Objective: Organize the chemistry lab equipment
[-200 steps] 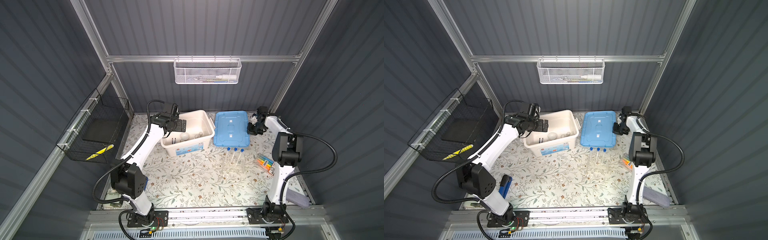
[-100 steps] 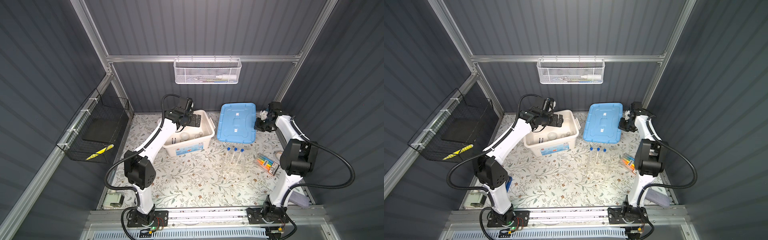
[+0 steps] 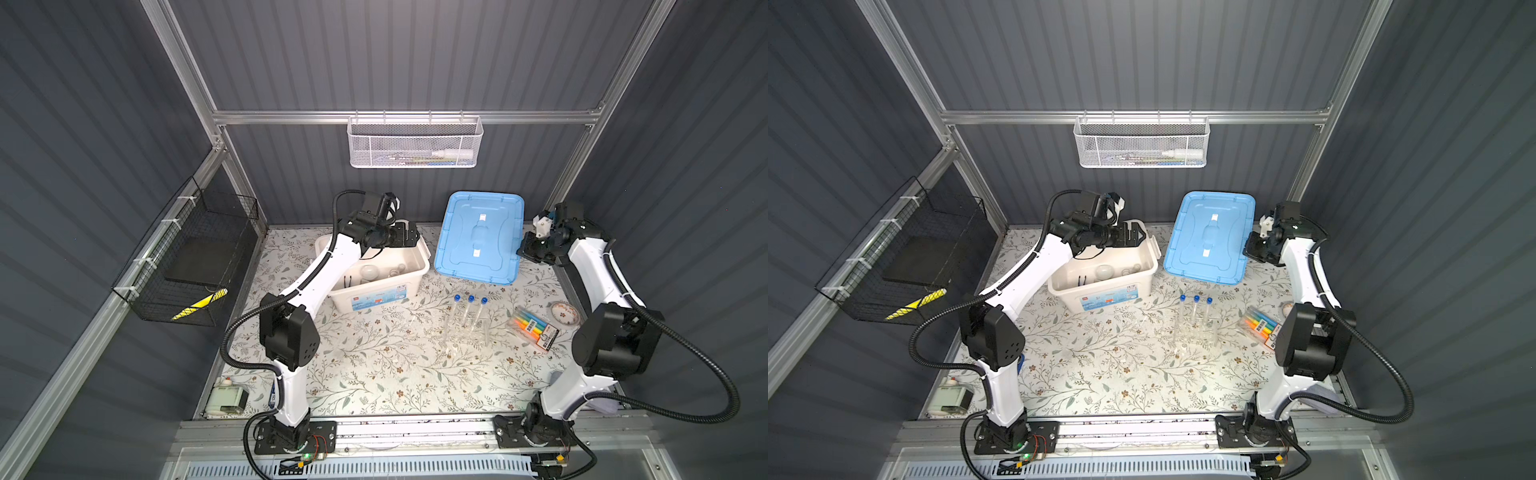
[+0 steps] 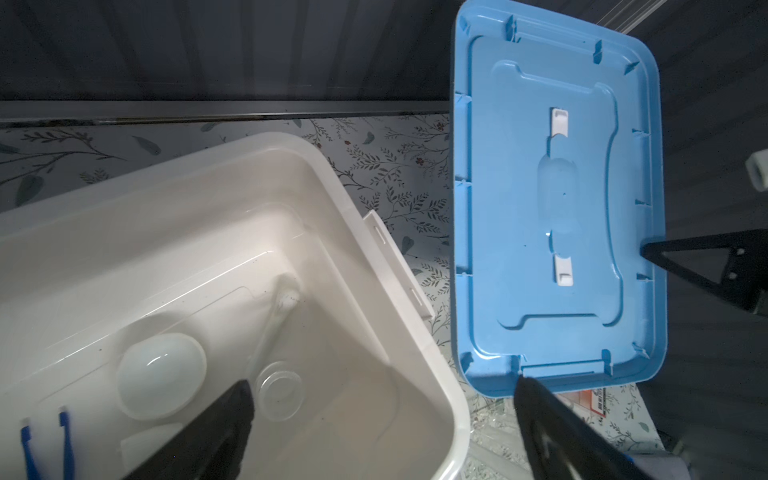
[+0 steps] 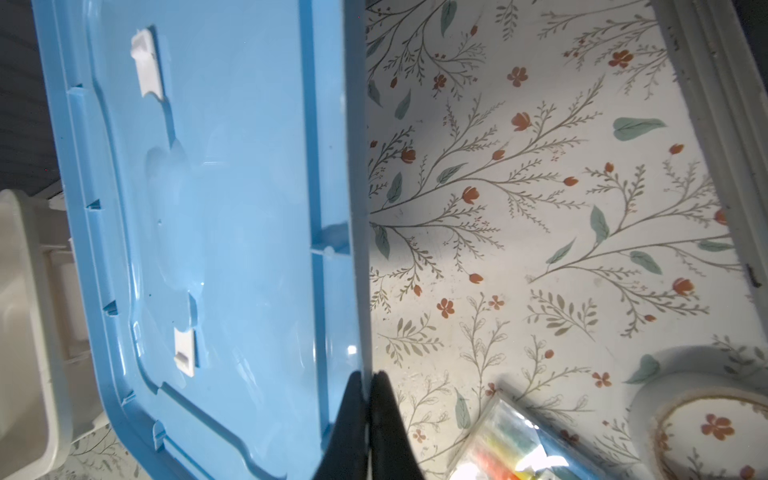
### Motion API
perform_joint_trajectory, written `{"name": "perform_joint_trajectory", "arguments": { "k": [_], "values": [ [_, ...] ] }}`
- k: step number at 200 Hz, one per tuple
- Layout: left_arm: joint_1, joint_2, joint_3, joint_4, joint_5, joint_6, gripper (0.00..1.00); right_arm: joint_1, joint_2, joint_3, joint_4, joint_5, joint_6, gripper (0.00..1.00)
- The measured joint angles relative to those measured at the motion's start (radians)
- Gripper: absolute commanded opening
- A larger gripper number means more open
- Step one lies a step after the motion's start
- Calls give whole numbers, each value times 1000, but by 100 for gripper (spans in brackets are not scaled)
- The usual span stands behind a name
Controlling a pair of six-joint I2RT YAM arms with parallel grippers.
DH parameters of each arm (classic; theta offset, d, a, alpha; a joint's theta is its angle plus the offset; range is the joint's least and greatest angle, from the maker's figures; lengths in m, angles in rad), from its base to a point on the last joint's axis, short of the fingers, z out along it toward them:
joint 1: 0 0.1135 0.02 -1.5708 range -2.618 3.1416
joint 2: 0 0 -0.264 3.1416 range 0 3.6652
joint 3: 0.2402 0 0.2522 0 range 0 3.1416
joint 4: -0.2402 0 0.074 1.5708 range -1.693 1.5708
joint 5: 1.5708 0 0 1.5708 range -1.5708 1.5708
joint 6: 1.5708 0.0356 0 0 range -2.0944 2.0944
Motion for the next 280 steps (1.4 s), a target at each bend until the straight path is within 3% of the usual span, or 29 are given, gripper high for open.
{"name": "perform_joint_trajectory", "arguments": {
  "k": [168,246,280],
  "values": [
    [-29,8,-116,303,219,-241,82,48,-168,-134,43,-171,119,0],
    [-29,-5,-240,441,241,-323,44,93,-172,-141,60,-205,146,1],
    [-29,-42,-286,486,245,-346,36,105,-172,-154,82,-216,150,1]
  ]
}}
